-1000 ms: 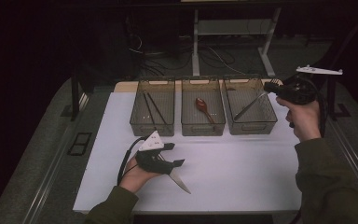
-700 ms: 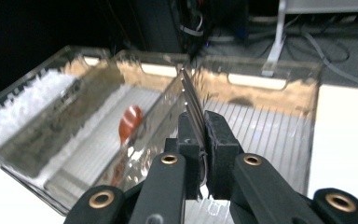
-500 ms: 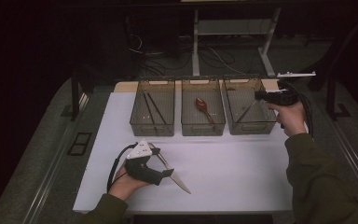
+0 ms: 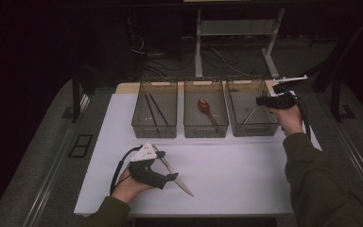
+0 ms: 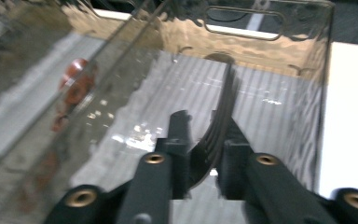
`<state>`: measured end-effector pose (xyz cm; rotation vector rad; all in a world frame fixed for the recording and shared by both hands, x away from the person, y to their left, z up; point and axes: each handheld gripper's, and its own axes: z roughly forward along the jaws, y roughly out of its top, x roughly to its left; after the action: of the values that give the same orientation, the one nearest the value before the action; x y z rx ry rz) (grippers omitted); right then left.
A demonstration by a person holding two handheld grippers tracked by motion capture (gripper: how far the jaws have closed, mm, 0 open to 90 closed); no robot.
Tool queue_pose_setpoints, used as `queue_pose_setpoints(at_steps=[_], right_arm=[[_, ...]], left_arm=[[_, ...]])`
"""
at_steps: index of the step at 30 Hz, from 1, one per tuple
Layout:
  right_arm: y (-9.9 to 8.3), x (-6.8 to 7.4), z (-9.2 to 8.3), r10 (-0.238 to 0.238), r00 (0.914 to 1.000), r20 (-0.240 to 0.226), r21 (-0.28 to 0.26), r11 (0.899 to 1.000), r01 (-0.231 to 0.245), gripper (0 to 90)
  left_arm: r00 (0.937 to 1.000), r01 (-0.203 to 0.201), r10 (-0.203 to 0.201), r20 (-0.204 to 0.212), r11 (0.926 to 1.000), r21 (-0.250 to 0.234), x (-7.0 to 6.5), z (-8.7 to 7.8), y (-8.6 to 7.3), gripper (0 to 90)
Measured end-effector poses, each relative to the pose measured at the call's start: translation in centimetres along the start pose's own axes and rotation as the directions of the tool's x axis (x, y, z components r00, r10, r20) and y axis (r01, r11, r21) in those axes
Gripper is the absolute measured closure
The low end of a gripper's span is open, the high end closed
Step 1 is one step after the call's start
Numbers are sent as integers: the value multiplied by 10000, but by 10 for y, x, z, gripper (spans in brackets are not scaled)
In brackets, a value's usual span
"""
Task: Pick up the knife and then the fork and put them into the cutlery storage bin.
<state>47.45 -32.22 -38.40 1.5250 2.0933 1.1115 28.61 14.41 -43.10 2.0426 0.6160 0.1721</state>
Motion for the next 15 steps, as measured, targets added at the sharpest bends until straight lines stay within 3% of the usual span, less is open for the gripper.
queue_pose_setpoints(at_steps=[2, 5, 10, 15], right_arm=[[0, 1, 0, -281, 9989, 373, -47, 9996, 283, 561], [1, -2, -4, -53, 9987, 497, -303, 9995, 68, 382], [2, -5, -16, -261, 9951, 958, -665, 9973, 326, 295], [2, -3, -30, -351, 9984, 452, -906, 9951, 391, 263]], left_arm=[[10000, -30, 30, 11, 10000, 45, 0, 1, 0, 69], [9999, -56, 56, 97, 10000, 54, -1, 1, 0, 69], [9999, -100, 99, 93, 9999, 72, -1, 1, 0, 69], [9998, -149, 149, 95, 9999, 47, -1, 1, 0, 71]])
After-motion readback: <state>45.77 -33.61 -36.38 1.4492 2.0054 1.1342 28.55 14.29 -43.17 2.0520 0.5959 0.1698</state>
